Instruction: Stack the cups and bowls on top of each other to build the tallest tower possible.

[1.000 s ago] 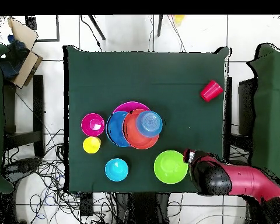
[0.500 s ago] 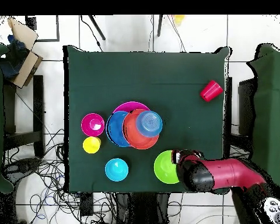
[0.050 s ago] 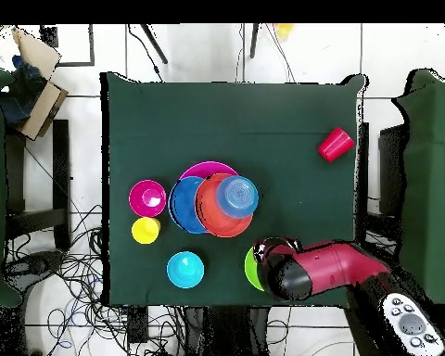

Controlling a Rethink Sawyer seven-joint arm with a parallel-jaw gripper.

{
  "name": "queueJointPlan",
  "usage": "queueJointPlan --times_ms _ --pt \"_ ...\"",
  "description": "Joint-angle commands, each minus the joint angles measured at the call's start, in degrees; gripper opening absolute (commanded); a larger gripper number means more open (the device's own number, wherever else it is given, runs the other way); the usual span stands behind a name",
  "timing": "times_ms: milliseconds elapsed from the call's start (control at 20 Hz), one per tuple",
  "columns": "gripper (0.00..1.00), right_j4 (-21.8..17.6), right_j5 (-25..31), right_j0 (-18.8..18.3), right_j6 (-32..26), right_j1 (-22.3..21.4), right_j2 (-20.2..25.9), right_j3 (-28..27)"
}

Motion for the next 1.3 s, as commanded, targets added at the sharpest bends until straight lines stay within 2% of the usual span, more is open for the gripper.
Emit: queueJointPlan --times_ms 50,150,350,700,1000,1100,1300 --pt "1.0 -7.24 -3.66 3.92 1.25 10.77 -2.52 -9.18" --pt "1.0 -7.92 -3.43 3.32 -0.85 14.57 -1.9 -12.44" --pt "1.0 -9.34 -4.1 2.85 -2.3 18.71 -1.76 -16.03" --pt "1.0 -10.52 -5.65 3.54 -0.82 19.1 -3.22 -16.61" --pt "1.0 -9.57 -6.26 4.18 0.52 16.06 -4.61 -14.02" --pt "1.0 -8.08 -5.56 3.69 0.58 13.19 -4.72 -11.28" --pt "1.0 -4.05 -4.57 0.6 -0.76 2.91 -2.62 -1.88"
